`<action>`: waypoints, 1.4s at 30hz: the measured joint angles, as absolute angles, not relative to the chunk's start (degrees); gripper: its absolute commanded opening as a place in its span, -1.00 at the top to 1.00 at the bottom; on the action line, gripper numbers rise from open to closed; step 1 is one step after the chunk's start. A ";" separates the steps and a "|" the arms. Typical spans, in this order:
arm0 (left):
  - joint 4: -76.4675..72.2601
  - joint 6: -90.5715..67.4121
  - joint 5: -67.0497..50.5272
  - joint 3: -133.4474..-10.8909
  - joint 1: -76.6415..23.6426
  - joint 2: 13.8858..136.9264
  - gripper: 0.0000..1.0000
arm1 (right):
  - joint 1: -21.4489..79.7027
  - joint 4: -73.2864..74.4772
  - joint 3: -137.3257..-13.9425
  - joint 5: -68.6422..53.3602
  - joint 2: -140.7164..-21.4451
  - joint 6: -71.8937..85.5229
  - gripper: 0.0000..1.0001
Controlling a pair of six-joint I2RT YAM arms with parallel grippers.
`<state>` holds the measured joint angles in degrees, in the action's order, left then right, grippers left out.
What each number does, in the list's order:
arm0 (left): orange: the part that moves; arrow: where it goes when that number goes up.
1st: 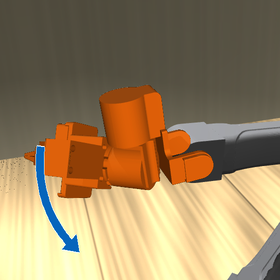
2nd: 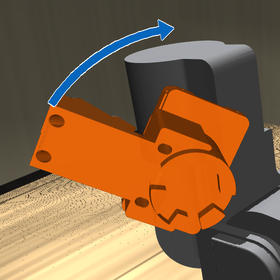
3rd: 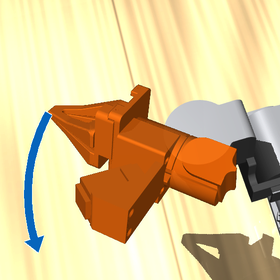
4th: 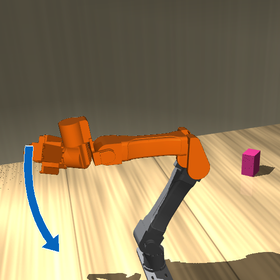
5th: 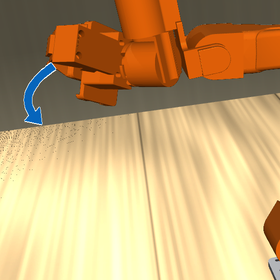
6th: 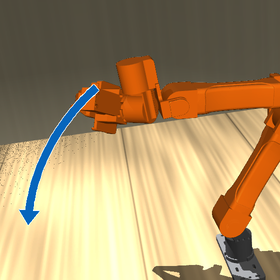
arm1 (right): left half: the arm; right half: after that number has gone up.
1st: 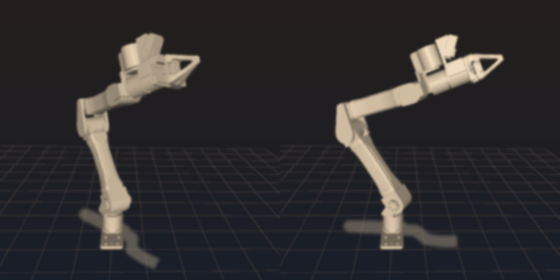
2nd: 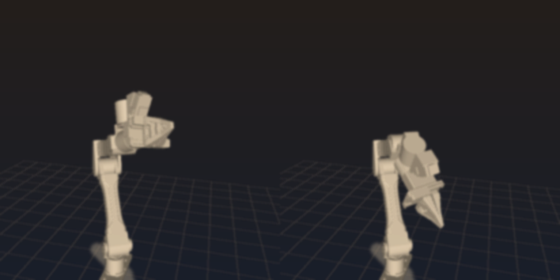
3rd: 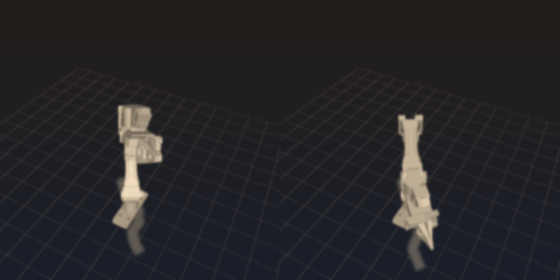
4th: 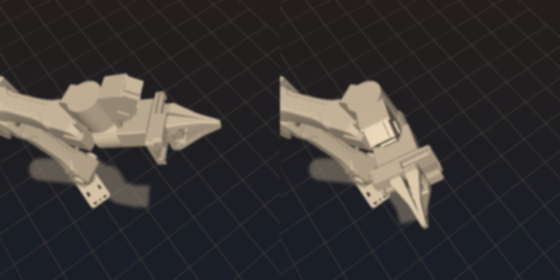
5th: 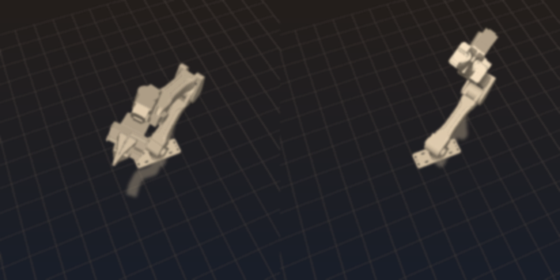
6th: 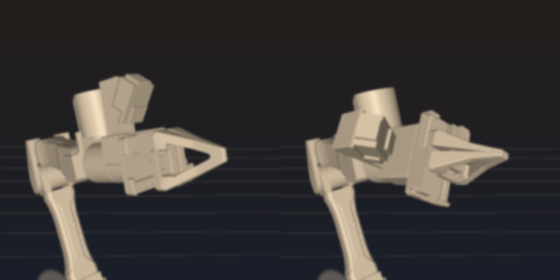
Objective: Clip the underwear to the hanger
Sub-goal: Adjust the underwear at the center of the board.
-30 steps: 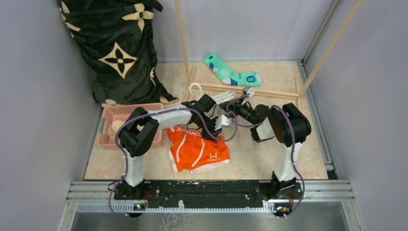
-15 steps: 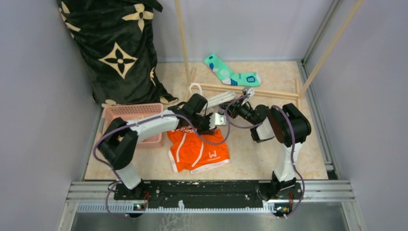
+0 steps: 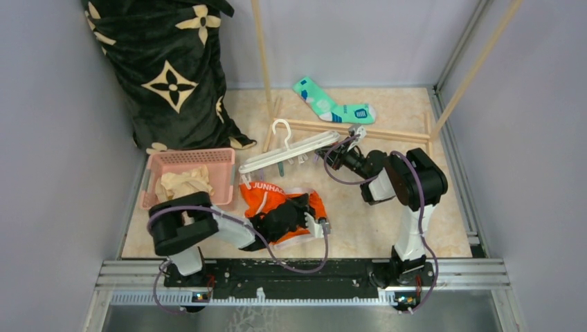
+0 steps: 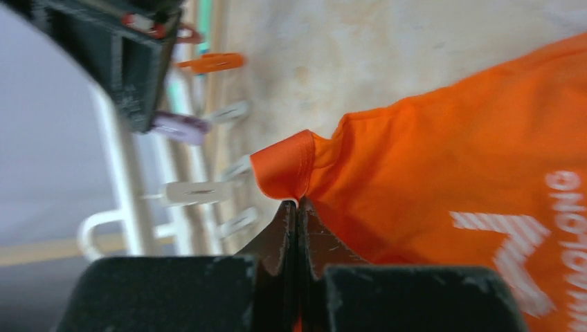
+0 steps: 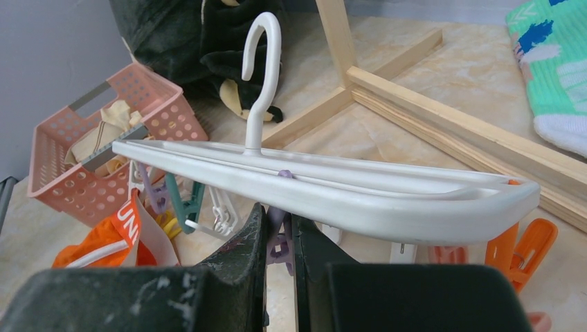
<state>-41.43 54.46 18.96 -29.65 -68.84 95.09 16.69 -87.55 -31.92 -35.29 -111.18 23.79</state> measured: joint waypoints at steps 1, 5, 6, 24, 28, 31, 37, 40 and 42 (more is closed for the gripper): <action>-48.49 57.95 22.22 -28.47 -69.52 97.34 1.00 | 16.69 -87.55 -31.92 -35.29 -111.18 23.79 1.00; -72.64 72.25 29.65 -26.17 -72.38 108.47 1.00 | 16.69 -87.55 -31.92 -35.27 -111.18 23.79 1.00; -76.01 75.02 30.57 -26.15 -73.08 111.20 1.00 | 16.69 -87.55 -31.92 -35.27 -111.18 23.79 1.00; -67.11 67.59 31.05 -21.93 -80.62 96.51 -0.22 | 16.69 -87.57 -31.92 -35.68 -111.18 23.68 1.00; -55.31 59.55 27.53 -23.27 -80.64 90.74 -0.32 | 16.69 -87.57 -31.92 -35.70 -111.18 23.68 1.00; -45.67 53.43 25.06 -24.73 -80.23 87.05 -0.33 | 16.69 -87.57 -31.92 -35.73 -111.18 23.70 1.00; -23.66 38.15 12.03 -36.12 -70.37 81.03 -0.42 | 16.69 -87.59 -31.92 -35.88 -111.18 23.70 1.00; -16.08 31.99 4.69 -42.39 -63.61 81.01 -0.41 | 16.69 -87.59 -31.92 -35.90 -111.18 23.77 1.00; -11.81 29.58 0.51 -45.28 -59.92 81.73 -0.40 | 16.69 -87.57 -32.01 -35.90 -111.18 23.86 1.00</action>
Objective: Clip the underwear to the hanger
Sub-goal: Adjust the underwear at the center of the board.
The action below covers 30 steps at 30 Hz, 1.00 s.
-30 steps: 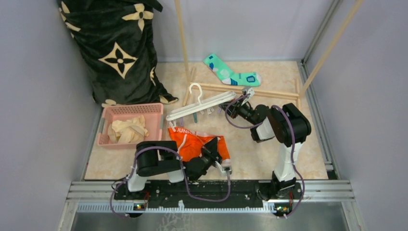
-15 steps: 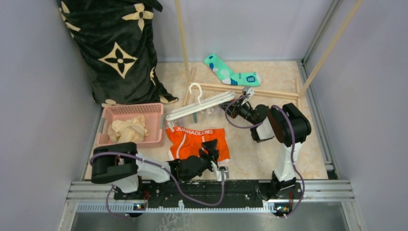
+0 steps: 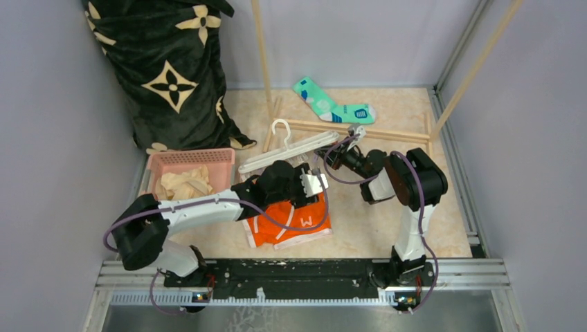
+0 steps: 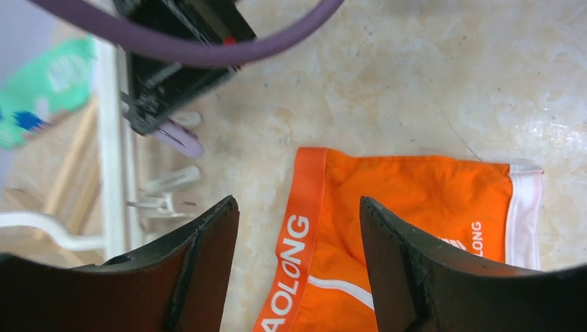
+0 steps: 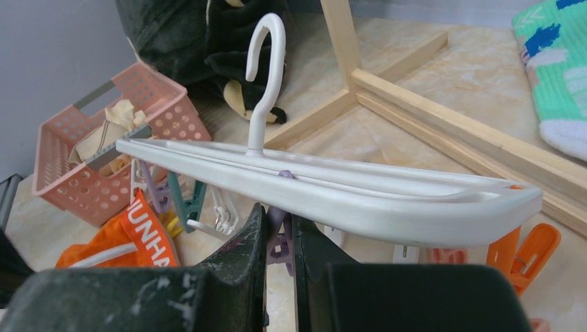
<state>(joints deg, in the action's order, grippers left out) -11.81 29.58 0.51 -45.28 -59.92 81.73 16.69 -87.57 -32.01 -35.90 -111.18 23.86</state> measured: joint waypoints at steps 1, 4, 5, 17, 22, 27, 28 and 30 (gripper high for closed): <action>-9.34 28.14 -1.56 -46.70 -58.24 82.59 -0.38 | 16.69 -87.42 -32.29 -36.03 -111.18 23.86 1.00; -3.27 26.00 -6.39 -49.69 -55.31 85.78 -0.37 | 16.69 -86.54 -34.46 -36.38 -111.18 24.10 1.00; -1.21 25.47 -8.05 -50.46 -54.72 86.98 -0.37 | 16.69 -86.17 -35.46 -36.42 -111.18 24.16 1.00; 10.55 25.32 -15.68 -60.38 -48.97 97.34 -0.48 | 16.69 -84.18 -37.95 -37.43 -111.79 24.88 1.00; 10.52 25.63 -16.23 -63.42 -47.00 98.65 -0.48 | 16.69 -84.05 -37.95 -37.63 -112.14 25.21 1.00; 12.19 27.11 -18.09 -67.22 -45.98 102.83 -0.46 | 16.69 -83.99 -37.95 -37.67 -112.18 25.69 1.00; 12.51 27.35 -18.31 -67.70 -45.91 103.92 -0.46 | 16.69 -83.88 -37.98 -37.69 -112.20 25.69 1.00; 13.15 27.92 -18.65 -67.79 -45.76 105.38 -0.45 | 16.69 -83.40 -38.44 -37.91 -112.40 25.69 1.00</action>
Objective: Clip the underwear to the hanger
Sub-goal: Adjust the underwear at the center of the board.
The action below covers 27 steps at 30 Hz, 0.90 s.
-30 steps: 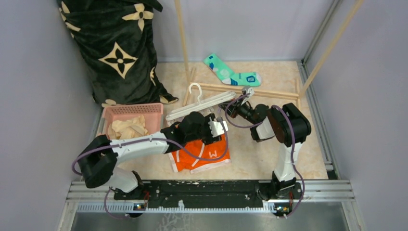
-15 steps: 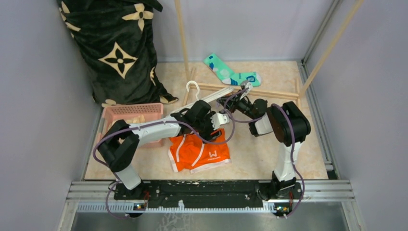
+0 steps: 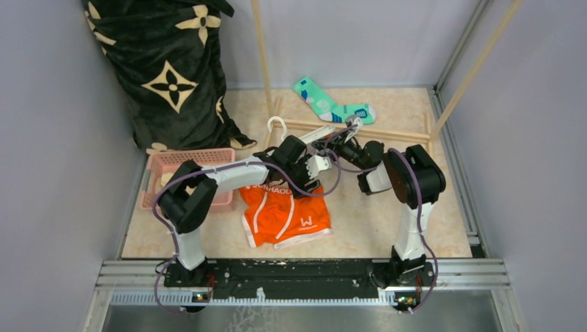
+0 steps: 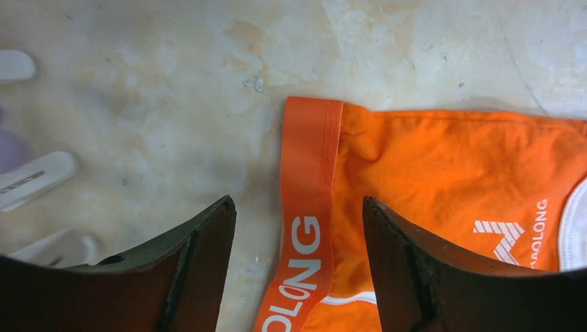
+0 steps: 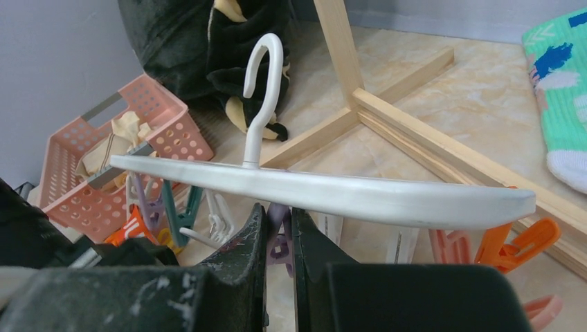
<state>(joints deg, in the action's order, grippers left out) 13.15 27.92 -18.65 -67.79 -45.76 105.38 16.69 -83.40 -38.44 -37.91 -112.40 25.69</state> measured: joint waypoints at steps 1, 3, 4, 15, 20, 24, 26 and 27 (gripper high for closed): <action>13.54 28.12 -18.74 -67.79 -45.65 106.17 -0.45 | 16.69 -83.24 -38.96 -38.04 -112.66 25.71 1.00; 14.15 28.38 -18.76 -67.90 -45.47 107.44 -0.43 | 16.69 -82.81 -40.03 -38.24 -113.16 25.74 1.00; 14.37 28.42 -18.79 -67.96 -45.41 108.01 -0.42 | 16.69 -82.37 -40.53 -38.35 -113.23 25.80 1.00; 15.07 28.95 -19.73 -70.63 -43.99 111.02 -0.20 | 16.69 -81.60 -42.15 -38.98 -113.78 26.76 1.00; 15.84 29.41 -22.57 -71.66 -43.62 111.83 0.26 | 16.69 -81.60 -42.13 -39.07 -113.78 26.87 1.00; 16.60 29.61 -25.45 -71.29 -43.62 111.83 0.76 | 16.69 -81.67 -42.13 -39.11 -113.78 26.87 1.00; 16.49 29.67 -26.50 -70.74 -43.62 111.63 1.00 | 16.69 -81.67 -42.13 -39.13 -113.78 26.87 1.00; 16.43 29.61 -26.79 -70.48 -43.62 111.53 1.00 | 16.69 -81.69 -42.13 -39.13 -113.78 26.87 1.00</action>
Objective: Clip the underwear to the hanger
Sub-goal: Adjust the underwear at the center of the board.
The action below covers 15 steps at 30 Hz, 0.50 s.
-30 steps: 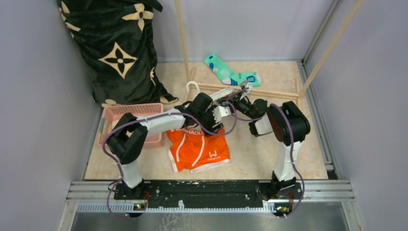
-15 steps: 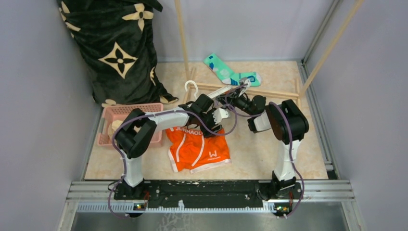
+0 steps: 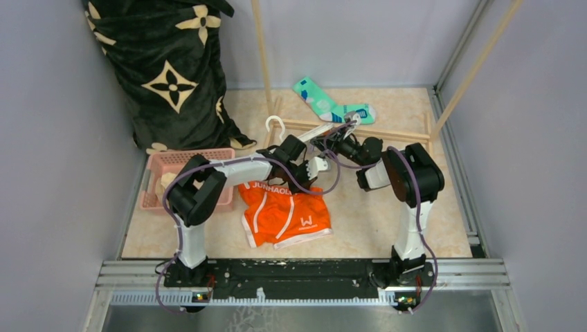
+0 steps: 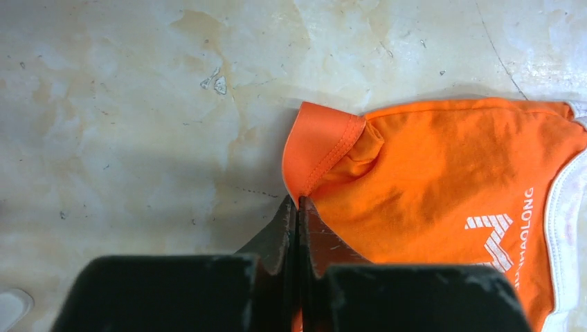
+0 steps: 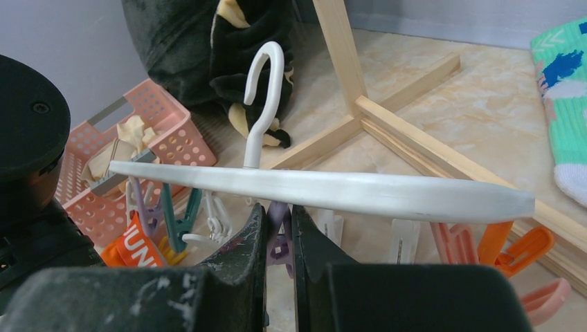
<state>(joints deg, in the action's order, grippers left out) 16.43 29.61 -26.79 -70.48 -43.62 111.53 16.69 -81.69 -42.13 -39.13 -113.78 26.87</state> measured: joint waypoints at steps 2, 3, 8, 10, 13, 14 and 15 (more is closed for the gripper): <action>16.27 29.30 -26.94 -70.30 -43.62 111.42 1.00 | 16.69 -81.73 -42.13 -39.13 -113.78 26.87 1.00; 16.25 29.10 -26.85 -70.30 -43.64 111.37 1.00 | 16.69 -81.76 -42.13 -39.13 -113.78 26.87 1.00; 13.54 27.62 -22.48 -67.16 -44.25 108.51 1.00 | 16.69 -81.80 -42.11 -39.16 -113.78 26.87 1.00; 9.82 27.24 -17.72 -63.09 -45.17 104.75 1.00 | 16.69 -81.80 -42.09 -39.18 -113.78 26.83 1.00; -0.34 29.12 -6.63 -54.37 -48.51 97.34 1.00 | 16.69 -81.80 -42.04 -39.27 -113.78 26.79 1.00; -4.99 30.79 -2.63 -51.13 -50.41 95.18 1.00 | 16.69 -81.78 -42.04 -39.33 -113.78 26.76 1.00; -9.69 32.60 1.43 -48.25 -52.38 93.80 1.00 | 16.69 -81.78 -42.04 -39.38 -113.78 26.74 1.00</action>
<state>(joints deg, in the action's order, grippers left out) -9.69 32.60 1.43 -48.25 -52.38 93.80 16.69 -81.78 -42.04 -39.38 -113.78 26.74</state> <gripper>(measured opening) 0.007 0.104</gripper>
